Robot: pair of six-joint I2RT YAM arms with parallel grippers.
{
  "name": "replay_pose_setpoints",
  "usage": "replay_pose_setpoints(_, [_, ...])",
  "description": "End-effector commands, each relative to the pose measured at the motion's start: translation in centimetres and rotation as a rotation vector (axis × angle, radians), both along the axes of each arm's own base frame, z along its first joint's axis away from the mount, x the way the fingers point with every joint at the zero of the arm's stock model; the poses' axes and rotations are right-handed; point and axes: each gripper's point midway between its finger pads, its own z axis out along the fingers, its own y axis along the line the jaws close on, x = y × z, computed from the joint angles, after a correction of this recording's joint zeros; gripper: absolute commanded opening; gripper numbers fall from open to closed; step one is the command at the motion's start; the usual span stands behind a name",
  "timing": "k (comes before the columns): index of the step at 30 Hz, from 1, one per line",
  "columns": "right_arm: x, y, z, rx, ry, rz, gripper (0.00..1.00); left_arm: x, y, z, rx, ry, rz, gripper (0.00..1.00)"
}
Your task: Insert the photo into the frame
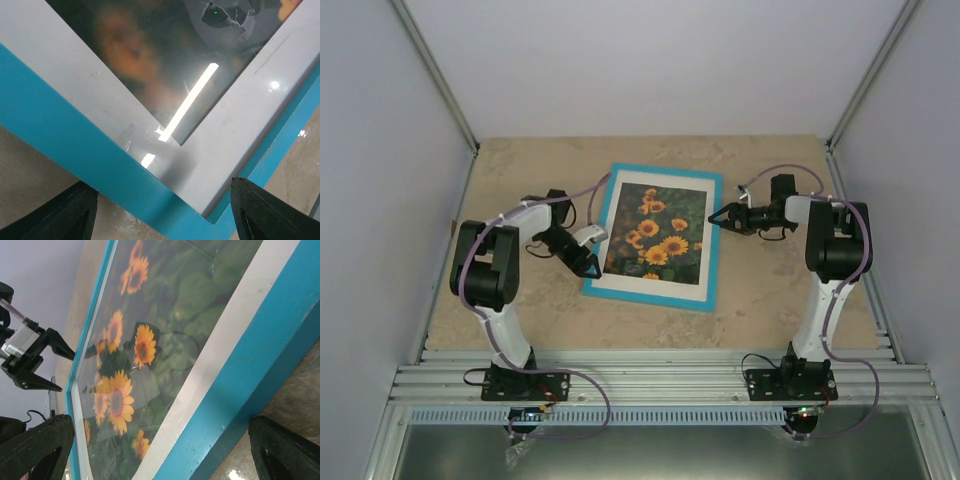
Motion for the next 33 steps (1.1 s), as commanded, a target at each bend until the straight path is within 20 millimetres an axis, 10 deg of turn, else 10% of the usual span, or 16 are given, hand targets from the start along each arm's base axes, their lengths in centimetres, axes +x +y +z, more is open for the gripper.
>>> replay_pose_setpoints(1, [-2.4,-1.1,-4.7,-0.146,0.118,-0.016,0.97,0.4,-0.5,0.7,-0.044,-0.047,0.036,0.75])
replay_pose_setpoints(15, [-5.3,-2.1,-3.9,-0.205,0.088,-0.017,0.97,4.4,-0.4,1.7,-0.103,-0.148,0.125,0.76])
replay_pose_setpoints(26, [-7.5,-2.2,-3.9,-0.225,0.074,0.011,0.97,-2.0,-3.5,0.0,-0.146,-0.035,-0.039,0.71])
replay_pose_setpoints(33, [-8.0,-2.2,-3.9,-0.222,0.084,0.022,0.97,-2.3,-3.6,0.2,-0.141,-0.046,-0.03,0.7])
